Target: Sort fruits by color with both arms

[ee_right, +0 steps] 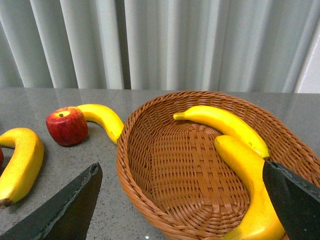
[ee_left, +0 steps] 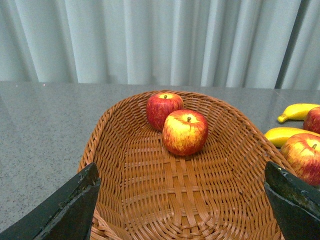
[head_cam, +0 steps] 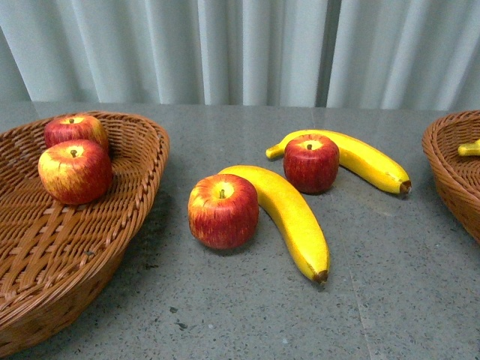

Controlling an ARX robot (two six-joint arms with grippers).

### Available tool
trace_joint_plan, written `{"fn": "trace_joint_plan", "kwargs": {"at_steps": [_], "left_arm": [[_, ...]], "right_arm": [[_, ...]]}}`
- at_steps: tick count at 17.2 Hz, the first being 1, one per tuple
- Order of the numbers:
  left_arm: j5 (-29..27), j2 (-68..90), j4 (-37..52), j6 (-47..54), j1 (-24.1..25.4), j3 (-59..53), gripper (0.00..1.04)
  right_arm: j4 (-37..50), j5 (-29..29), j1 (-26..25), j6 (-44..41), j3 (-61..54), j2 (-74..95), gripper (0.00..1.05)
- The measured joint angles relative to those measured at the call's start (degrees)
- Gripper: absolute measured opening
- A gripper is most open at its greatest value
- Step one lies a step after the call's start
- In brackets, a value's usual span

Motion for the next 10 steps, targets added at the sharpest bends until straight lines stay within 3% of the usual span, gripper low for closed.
{"fn": "trace_joint_plan", "kwargs": {"at_steps": [10], "left_arm": [[0.00,0.00,0.00,0.00,0.00,0.00,0.98]], "right_arm": [[0.00,0.00,0.00,0.00,0.00,0.00,0.98]]}}
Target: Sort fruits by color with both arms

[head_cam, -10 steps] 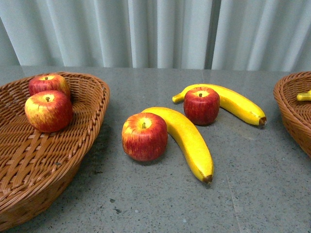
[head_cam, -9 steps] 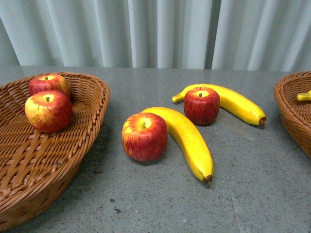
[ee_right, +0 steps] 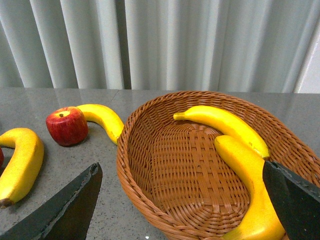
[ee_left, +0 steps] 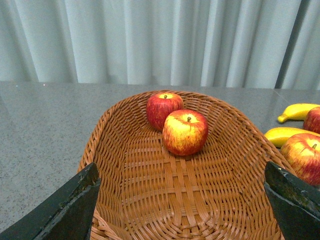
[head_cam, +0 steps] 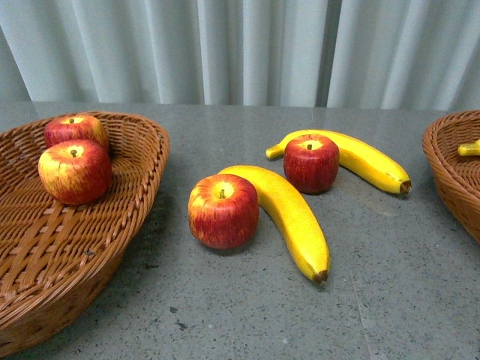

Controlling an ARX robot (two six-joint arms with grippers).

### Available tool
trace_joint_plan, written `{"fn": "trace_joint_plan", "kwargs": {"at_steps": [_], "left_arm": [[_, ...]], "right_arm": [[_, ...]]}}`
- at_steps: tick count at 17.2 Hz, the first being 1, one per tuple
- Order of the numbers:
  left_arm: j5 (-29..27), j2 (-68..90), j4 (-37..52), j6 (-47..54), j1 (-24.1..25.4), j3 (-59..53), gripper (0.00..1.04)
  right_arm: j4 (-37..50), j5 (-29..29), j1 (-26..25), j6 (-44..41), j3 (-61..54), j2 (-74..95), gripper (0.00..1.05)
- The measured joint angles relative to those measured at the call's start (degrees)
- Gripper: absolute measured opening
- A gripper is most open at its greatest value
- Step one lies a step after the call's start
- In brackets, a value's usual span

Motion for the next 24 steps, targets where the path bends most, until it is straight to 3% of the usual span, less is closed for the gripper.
{"fn": "trace_joint_plan", "kwargs": {"at_steps": [6,7,9,11,13,15,17,20,24], "left_arm": [[0.00,0.00,0.00,0.00,0.00,0.00,0.98],[-2.27,0.68,-2.86,-0.87,-0.85,0.70,0.98],[-16.90,11.80,-13.99,-5.79,-5.97,7.56,0.98],[-20.22,17.92,-8.55,-6.60,-1.99,11.41,0.98],[-15.85,24.13,1.07,-5.16,2.14,15.98,0.98],[-13.22,27.65,4.96,-4.04,3.48,17.88,0.98],[-5.86,40.00,14.40,-0.52,4.50,23.26,0.98],[6.93,59.19,14.58,2.84,-2.60,36.22,0.98],[16.06,73.22,5.18,8.20,-14.95,42.82,0.98]], "right_arm": [[0.00,-0.02,0.00,0.00,0.00,0.00,0.98],[0.00,0.00,0.00,0.00,0.00,0.00,0.98],[-0.04,0.00,0.00,0.15,0.00,0.00,0.98],[0.02,0.02,-0.02,0.20,0.00,0.00,0.98],[-0.04,-0.02,0.00,0.17,0.00,0.00,0.98],[-0.02,0.00,0.00,0.17,0.00,0.00,0.98],[-0.04,0.00,0.00,0.17,0.00,0.00,0.98],[-0.04,0.00,0.00,0.17,0.00,0.00,0.98],[-0.02,-0.02,0.00,0.17,0.00,0.00,0.98]]}}
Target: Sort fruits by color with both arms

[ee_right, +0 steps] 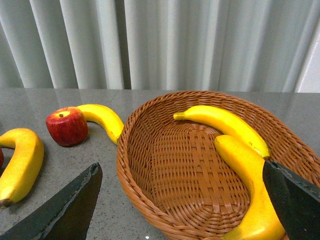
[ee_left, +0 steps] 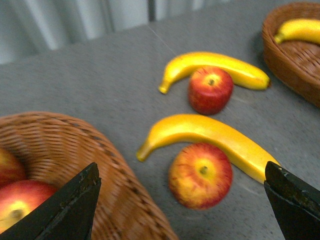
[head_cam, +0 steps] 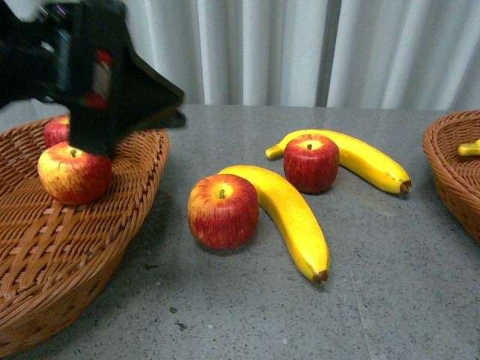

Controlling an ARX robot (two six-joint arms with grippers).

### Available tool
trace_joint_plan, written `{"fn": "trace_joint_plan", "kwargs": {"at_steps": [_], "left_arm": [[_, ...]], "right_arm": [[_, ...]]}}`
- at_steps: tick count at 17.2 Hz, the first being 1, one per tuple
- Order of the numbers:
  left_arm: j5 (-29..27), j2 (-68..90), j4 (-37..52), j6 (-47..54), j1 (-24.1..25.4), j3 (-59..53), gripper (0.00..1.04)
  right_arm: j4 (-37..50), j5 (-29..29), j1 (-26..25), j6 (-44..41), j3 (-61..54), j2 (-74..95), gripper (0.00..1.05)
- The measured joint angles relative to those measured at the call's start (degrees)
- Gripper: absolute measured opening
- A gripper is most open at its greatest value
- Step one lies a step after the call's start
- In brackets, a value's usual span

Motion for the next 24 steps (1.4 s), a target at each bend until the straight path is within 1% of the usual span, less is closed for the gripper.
{"fn": "trace_joint_plan", "kwargs": {"at_steps": [1,5,11,16,24], "left_arm": [[0.31,2.89,-1.11,1.60,-1.22,0.72,0.98],[2.34,8.98,-3.39,8.44,-3.26,4.37,0.98],[2.69,16.15,-4.00,17.25,-3.89,7.43,0.98],[3.15,20.50,-2.62,20.33,-4.57,9.11,0.98],[3.96,27.21,-1.07,22.21,-6.12,12.31,0.98]], "right_arm": [[0.00,0.02,0.00,0.00,0.00,0.00,0.98],[0.00,0.02,0.00,0.00,0.00,0.00,0.98],[0.00,0.02,0.00,0.00,0.00,0.00,0.98],[0.00,0.02,0.00,0.00,0.00,0.00,0.98],[0.00,0.02,0.00,0.00,0.00,0.00,0.98]]}}
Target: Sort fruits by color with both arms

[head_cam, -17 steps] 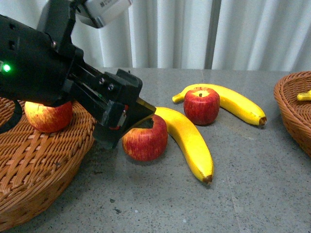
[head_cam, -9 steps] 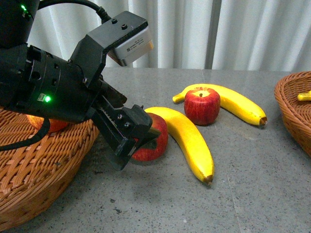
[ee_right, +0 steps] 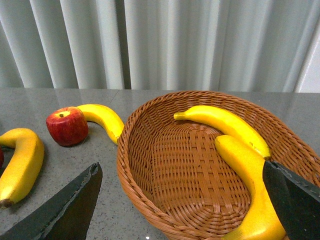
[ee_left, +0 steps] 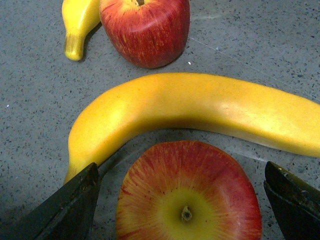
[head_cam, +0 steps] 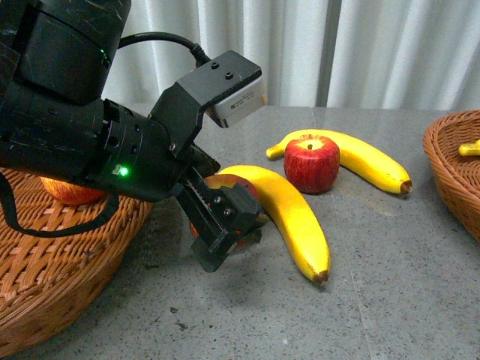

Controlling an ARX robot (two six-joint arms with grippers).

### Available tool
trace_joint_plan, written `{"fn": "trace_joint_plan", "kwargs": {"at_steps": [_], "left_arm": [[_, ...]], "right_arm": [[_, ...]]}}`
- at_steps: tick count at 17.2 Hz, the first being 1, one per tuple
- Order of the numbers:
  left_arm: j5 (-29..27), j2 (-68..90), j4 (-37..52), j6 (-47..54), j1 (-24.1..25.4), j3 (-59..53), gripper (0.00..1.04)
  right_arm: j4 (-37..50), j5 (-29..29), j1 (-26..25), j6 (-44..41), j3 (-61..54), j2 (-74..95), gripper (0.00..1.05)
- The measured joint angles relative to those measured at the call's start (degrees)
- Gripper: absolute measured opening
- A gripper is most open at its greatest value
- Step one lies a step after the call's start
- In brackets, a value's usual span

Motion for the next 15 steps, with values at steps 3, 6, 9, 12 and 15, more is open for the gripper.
{"fn": "trace_joint_plan", "kwargs": {"at_steps": [3,6,9,12,15], "left_arm": [[0.46,1.16,-0.02,0.00,-0.26,0.50,0.90],[0.66,1.16,0.46,-0.13,-0.79,0.52,0.66],[0.42,0.42,1.01,-0.68,-1.36,0.50,0.64],[-1.62,-4.22,3.37,-3.41,-1.62,0.35,0.63],[-8.81,-15.26,8.28,-11.32,-0.39,-1.27,0.63]], "right_arm": [[0.00,0.00,0.00,0.00,0.00,0.00,0.98],[0.00,0.00,0.00,0.00,0.00,0.00,0.98],[0.00,0.00,0.00,0.00,0.00,0.00,0.98],[0.00,0.00,0.00,0.00,0.00,0.00,0.98],[0.00,0.00,0.00,0.00,0.00,0.00,0.98]]}}
